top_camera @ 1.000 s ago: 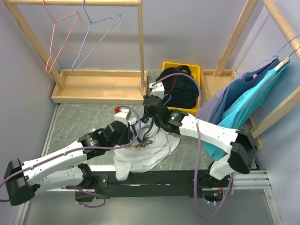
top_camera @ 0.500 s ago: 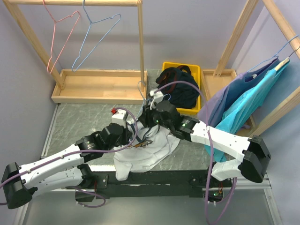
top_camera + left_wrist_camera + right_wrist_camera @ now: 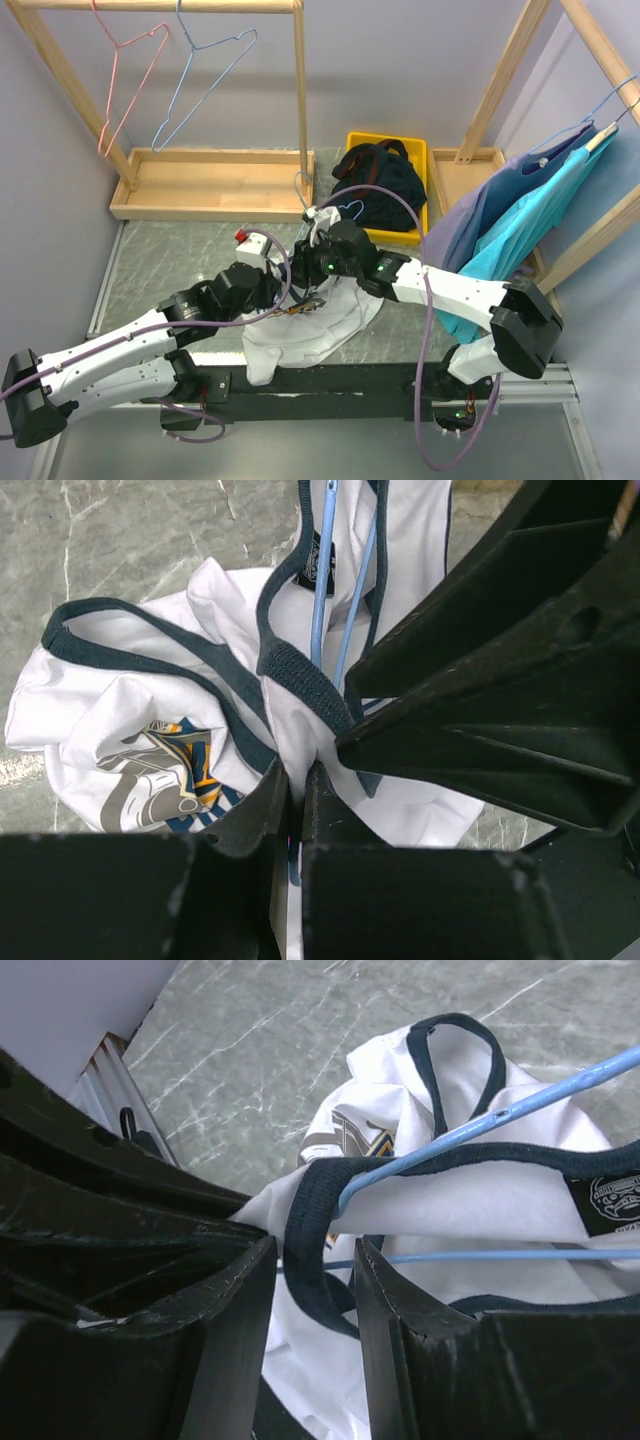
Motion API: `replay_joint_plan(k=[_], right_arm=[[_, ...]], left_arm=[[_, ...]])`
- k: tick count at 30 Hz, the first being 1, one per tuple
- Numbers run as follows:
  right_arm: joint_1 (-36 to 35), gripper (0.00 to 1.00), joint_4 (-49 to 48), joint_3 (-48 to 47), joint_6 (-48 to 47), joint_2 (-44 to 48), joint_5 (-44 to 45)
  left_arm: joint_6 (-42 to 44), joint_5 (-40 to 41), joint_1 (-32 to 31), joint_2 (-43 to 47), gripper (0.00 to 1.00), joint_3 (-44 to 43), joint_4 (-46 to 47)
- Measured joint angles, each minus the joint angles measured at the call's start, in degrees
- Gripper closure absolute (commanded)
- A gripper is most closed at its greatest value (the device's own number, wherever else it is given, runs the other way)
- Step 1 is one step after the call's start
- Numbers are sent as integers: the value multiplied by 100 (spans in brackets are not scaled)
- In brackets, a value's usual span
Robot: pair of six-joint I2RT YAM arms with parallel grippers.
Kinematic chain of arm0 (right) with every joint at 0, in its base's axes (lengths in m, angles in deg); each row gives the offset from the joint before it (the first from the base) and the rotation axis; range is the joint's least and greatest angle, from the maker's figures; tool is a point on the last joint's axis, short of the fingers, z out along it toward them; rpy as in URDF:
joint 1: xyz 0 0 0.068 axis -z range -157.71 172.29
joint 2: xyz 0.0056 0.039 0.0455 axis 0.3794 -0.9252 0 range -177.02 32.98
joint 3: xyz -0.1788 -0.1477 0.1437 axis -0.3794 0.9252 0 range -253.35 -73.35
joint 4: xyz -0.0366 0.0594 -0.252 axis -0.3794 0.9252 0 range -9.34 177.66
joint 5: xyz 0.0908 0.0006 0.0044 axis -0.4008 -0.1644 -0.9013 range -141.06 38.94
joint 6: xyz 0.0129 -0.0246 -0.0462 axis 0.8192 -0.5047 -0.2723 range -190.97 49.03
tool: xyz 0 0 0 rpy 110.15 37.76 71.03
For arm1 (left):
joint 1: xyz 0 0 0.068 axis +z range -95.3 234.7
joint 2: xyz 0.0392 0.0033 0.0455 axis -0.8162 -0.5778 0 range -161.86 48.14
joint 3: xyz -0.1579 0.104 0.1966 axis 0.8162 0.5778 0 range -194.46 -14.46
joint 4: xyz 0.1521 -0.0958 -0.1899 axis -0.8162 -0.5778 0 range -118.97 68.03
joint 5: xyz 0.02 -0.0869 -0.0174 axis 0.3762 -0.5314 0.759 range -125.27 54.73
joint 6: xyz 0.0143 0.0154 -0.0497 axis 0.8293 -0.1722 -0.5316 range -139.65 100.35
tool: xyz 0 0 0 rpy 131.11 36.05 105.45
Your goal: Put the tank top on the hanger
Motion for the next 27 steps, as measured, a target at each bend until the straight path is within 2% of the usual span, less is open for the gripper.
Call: replay_joint_plan(k=[2,5,9,10,22,25,27], right_arm=[[7,58,-63,-4,31,-85,-35],[13,70,-92,-4,66,-201,-42],[44,97,-81,-11,122,-240,-28],[52,99,-72,-24,125,-240,-7],[232,100,546,-470,125,-94,590],[232,96,702,-590,122,-76,745],[229,90,811,-629,122,-50,848]], left_arm=[[4,0,0,-2,99,0,0],[26,-2,0,0,99,0,0],[37,-4,0,0,99,0,0],[37,-4,0,0,99,0,0],[39,-2,9,0,99,-2,149],[50,-2,15,9,99,-28,212],[72,-2,15,20,99,-79,216]])
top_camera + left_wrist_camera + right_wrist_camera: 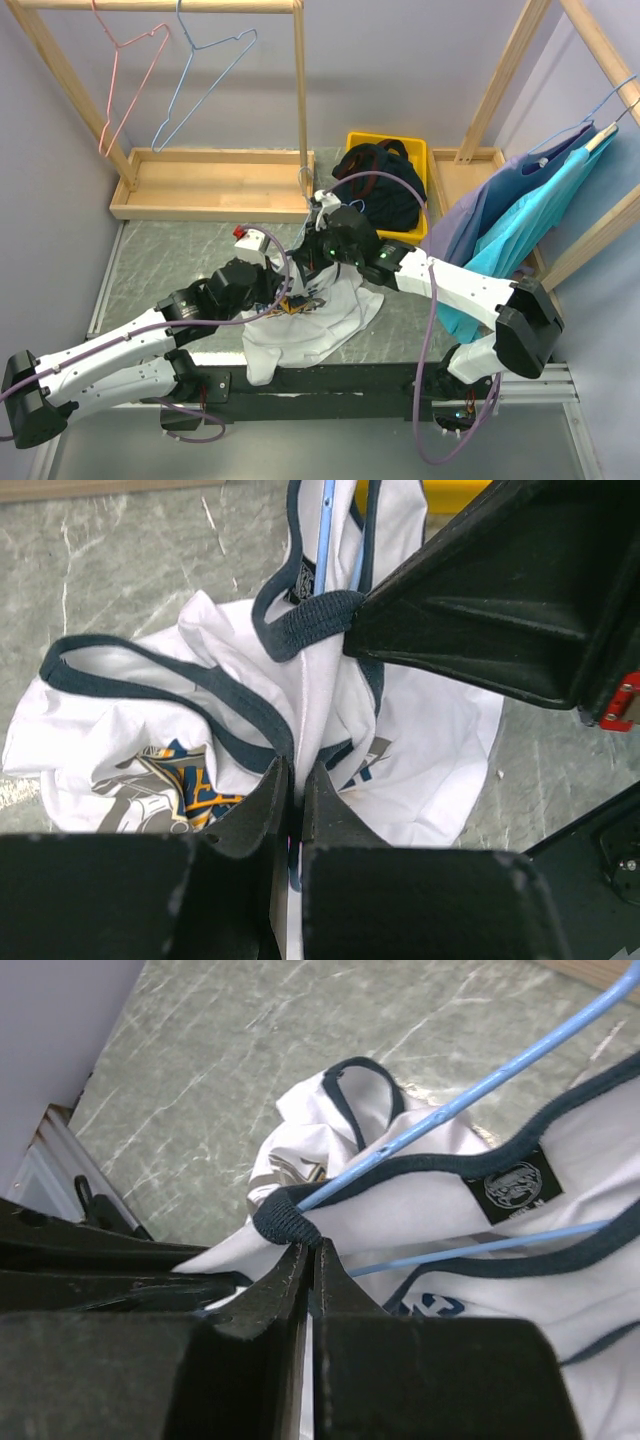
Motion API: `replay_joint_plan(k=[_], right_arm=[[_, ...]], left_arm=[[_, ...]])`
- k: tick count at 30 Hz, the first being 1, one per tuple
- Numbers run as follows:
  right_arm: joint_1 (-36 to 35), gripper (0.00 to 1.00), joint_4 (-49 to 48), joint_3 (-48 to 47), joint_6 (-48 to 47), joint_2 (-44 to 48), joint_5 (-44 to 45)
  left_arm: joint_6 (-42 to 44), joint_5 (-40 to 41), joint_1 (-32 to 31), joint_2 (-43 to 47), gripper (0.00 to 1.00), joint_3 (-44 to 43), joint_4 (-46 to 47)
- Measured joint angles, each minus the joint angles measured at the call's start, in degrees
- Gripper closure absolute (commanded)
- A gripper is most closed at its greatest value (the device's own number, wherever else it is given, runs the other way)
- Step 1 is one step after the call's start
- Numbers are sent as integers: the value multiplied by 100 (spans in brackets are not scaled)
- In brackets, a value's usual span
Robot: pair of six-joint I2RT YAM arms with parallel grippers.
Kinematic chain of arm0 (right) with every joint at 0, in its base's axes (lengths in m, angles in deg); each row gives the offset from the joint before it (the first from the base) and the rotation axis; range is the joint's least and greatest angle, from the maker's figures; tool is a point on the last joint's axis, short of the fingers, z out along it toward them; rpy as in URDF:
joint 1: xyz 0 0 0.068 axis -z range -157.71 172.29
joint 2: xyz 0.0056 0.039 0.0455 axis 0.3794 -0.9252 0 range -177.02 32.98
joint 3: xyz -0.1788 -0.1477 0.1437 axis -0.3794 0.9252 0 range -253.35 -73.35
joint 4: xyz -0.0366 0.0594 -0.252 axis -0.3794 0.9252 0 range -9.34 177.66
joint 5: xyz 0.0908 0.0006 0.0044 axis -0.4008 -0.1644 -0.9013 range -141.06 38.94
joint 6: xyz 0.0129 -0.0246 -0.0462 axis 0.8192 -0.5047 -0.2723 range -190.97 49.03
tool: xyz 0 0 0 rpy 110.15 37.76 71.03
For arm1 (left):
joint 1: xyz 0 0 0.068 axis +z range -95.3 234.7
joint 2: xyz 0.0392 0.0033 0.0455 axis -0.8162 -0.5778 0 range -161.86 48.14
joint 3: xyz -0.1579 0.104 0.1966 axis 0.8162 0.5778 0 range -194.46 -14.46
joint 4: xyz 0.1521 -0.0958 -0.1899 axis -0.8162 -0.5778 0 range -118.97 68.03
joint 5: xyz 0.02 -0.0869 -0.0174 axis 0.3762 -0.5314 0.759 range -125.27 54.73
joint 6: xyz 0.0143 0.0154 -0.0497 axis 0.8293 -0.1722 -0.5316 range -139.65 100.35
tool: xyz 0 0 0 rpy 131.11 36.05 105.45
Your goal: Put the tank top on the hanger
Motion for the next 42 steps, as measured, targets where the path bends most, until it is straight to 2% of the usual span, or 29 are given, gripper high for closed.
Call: replay_joint_plan(k=[1,2,5,10,13,16,22,27,33,36,37,39,40,42], right_arm=[[0,86,59,-26,-2,11,50],[-2,74,129,-68,-15,20,111],[-4,58,192,-136,-103,52,293],[33,54,280,-140,-332,334,1032],[103,45,323,-225,-503,463,1589],[179,43,341,-472,-730,444,2072],[474,37,258,-1191,-1134,-2,2258],[597,37,243,-1829,-1449,-614,2129],[599,45,328,-2002,-1589,-977,1917],[599,57,356,-2002,-1591,-1062,1873],[599,78,372,-2002,-1602,-1073,1867],[599,95,385,-2002,-1604,-1075,1904],[599,100,378,-2011,-1646,-1075,1902],[610,100,485,-2059,-1722,-1075,1961]], left_arm=[[15,0,2,2,99,-22,4],[31,-2,4,2,99,-48,7],[96,-4,4,4,99,-87,11],[149,-55,9,0,99,-101,-140],[203,-87,9,0,99,-107,-197],[243,-107,9,0,99,-140,-251],[291,-153,9,-2,99,-273,-378],[398,-179,9,-9,99,-413,-461],[511,-214,9,-55,99,-544,-527],[551,-212,9,-72,99,-616,-540],[566,-212,9,-72,99,-634,-544],[601,-216,9,-72,99,-688,-588],[614,-214,9,-72,99,-710,-638],[673,-188,9,-74,99,-791,-699]])
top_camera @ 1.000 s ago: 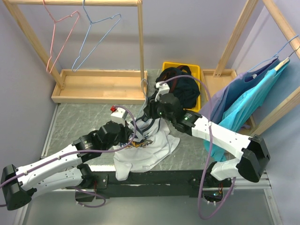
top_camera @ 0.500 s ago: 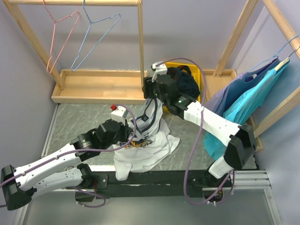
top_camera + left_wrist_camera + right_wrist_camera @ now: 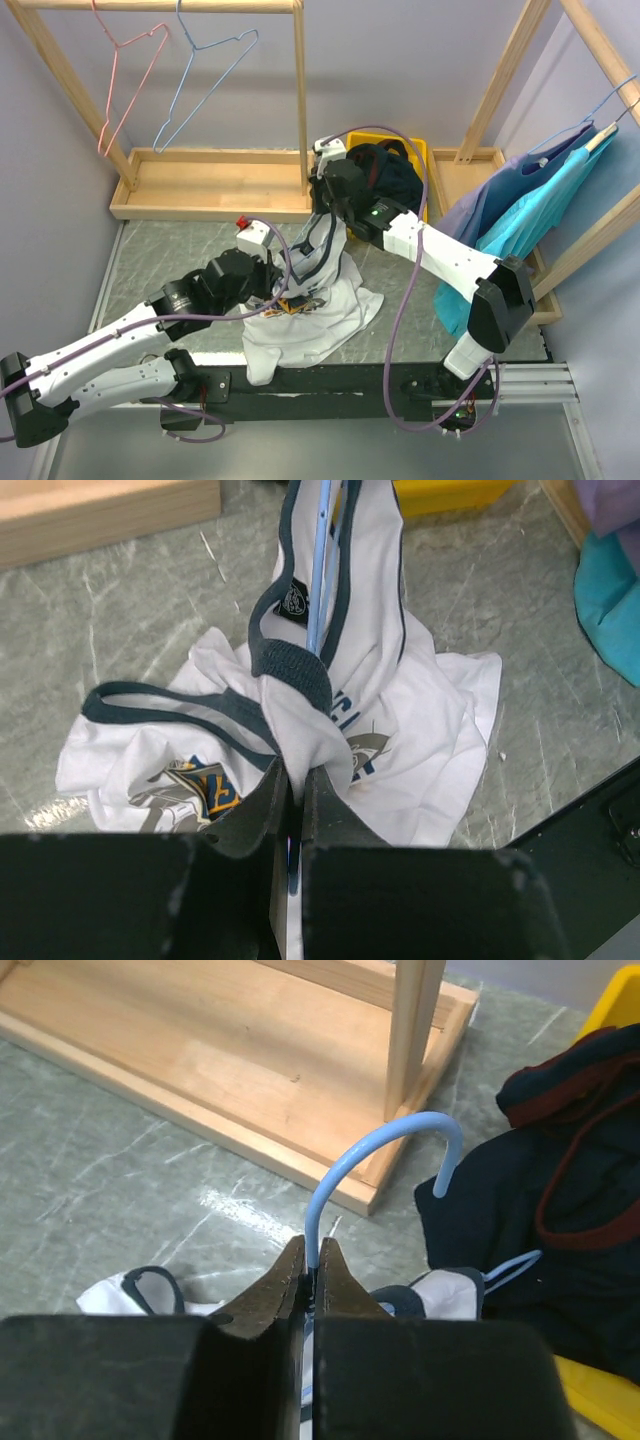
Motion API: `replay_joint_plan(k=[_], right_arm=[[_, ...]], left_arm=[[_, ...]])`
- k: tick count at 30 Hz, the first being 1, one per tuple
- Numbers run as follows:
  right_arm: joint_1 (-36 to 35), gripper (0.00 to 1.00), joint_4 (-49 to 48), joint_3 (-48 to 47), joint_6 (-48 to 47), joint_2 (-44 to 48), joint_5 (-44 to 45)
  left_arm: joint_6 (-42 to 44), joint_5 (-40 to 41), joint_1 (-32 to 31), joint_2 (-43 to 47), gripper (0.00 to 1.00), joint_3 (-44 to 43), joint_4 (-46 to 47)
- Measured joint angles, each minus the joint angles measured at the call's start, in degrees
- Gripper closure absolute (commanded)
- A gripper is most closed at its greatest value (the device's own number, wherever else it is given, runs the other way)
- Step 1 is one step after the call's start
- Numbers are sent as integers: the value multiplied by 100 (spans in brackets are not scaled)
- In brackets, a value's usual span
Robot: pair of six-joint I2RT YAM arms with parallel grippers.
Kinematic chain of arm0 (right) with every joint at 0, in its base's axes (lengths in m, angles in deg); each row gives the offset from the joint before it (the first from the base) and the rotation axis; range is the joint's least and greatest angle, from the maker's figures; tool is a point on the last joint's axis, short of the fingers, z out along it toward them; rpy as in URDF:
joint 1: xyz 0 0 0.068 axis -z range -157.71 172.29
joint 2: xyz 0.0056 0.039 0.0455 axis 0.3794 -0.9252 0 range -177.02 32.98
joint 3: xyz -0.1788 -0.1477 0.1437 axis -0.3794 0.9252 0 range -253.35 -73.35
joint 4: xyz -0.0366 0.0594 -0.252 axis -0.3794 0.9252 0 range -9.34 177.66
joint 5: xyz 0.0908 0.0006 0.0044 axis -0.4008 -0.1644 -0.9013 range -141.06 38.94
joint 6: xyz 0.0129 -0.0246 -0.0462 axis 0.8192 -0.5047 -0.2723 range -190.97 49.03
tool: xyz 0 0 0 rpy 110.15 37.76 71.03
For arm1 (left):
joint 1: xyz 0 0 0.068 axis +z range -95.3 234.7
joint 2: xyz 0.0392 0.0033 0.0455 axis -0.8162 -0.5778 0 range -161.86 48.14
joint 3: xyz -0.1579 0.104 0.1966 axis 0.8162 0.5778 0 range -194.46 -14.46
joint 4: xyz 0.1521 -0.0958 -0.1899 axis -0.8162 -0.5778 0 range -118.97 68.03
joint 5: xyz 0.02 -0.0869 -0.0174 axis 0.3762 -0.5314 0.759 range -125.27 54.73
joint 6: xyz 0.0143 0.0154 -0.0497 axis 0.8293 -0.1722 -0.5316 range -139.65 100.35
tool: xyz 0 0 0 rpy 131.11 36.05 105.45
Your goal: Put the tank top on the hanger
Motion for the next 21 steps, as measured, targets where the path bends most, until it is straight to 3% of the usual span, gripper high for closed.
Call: replay_joint_plan(k=[6,15,21], right_arm=[[-262,100,229,-382,-254,48,839],[-780,100,356,-651,-748,719,1974],[-1191,100,573,-957,-973,861,2109]], left_arm=[[201,87,2,-168,95,-592,-387],[684,234,-9,-518,71,-1572,-841],[1023,302,-4,-726,69,-2164,-715]])
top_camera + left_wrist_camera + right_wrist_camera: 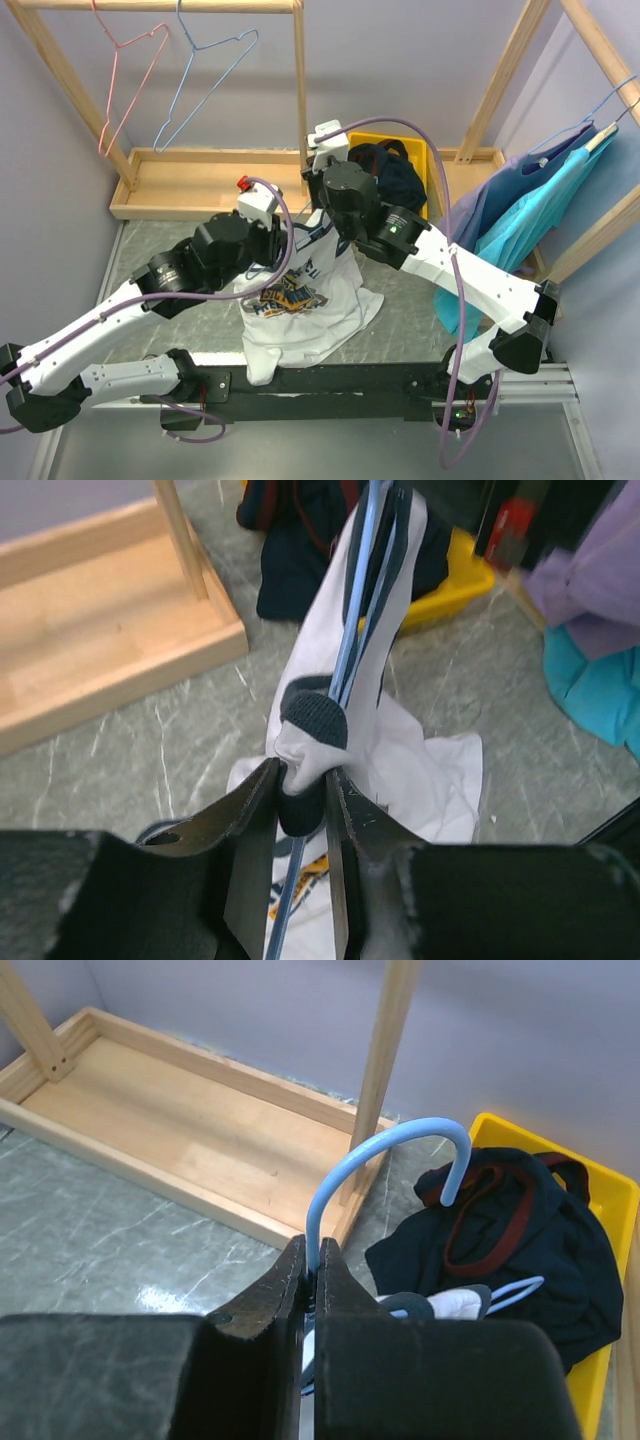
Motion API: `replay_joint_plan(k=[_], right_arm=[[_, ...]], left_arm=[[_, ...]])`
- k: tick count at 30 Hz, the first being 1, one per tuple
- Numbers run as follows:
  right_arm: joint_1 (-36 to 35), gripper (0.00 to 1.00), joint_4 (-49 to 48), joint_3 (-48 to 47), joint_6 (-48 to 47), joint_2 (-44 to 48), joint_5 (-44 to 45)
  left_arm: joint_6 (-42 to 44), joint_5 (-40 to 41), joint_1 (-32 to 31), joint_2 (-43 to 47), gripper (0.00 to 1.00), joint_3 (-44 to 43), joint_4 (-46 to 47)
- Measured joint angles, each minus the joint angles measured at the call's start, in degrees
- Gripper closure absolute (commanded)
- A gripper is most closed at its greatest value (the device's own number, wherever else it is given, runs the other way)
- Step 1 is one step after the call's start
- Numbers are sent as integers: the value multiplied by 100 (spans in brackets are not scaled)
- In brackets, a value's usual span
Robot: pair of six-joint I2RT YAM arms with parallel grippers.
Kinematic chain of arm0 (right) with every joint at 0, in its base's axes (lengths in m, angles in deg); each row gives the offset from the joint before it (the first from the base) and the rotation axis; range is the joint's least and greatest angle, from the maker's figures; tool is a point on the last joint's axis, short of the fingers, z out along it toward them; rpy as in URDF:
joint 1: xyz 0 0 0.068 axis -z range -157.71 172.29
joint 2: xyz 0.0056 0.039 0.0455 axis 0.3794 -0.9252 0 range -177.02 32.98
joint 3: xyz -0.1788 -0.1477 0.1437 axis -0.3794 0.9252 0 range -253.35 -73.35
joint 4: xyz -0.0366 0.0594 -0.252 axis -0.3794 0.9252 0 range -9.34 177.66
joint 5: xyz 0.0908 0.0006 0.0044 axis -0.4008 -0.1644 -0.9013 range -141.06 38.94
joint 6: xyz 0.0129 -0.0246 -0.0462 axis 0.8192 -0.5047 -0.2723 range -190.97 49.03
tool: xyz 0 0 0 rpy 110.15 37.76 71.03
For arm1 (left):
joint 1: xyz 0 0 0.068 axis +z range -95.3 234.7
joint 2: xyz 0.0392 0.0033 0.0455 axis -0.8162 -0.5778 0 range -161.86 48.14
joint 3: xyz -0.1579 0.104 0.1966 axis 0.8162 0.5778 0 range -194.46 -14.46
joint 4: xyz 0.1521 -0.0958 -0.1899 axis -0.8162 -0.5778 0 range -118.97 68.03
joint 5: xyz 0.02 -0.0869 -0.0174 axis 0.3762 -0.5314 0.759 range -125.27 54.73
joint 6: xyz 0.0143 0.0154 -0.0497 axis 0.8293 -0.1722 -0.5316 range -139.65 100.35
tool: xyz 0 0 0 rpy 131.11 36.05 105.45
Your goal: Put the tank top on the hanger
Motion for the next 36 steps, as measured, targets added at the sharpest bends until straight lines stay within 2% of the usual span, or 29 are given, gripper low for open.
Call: replay_joint_plan(k=[4,6,8,9,10,11,13,21,25,29,32,33,36], right_arm=[[-101,100,168,-129,-76,0,76],[-105,100,267,-199,-111,0,131],[-105,100,398,-317,-142,0,195],[-105,100,531,-459,-177,-2,227],[-105,100,597,-562,-208,-2,240],[-105,100,728,-743,-245,-4,267],[-105,100,918,-1207,-330,-42,306],[-105,100,1445,-2970,-874,-247,573],[-116,100,1777,-3895,-1222,-509,627],[-138,100,1956,-4513,-1438,-680,586],[-151,100,1954,-4439,-1469,-625,557],[-153,100,1934,-4310,-1464,-588,538],[-157,100,1843,-3547,-1403,-365,446]], left_arm=[[236,-7,0,-251,67,-352,52],[350,-11,9,-367,56,-496,35],[481,-22,17,-479,50,-673,17],[518,-28,33,-518,42,-769,13],[553,-31,48,-540,41,-852,4],[601,-52,76,-560,39,-992,-9],[669,-81,114,-566,29,-1248,7],[922,-319,146,-378,14,-2155,520],[1019,-402,146,-114,11,-2310,815],[1132,-433,146,-22,16,-2675,857],[1169,-468,146,39,22,-2789,846],[1178,-507,146,72,27,-2769,796],[1187,-640,146,201,29,-2538,603]])
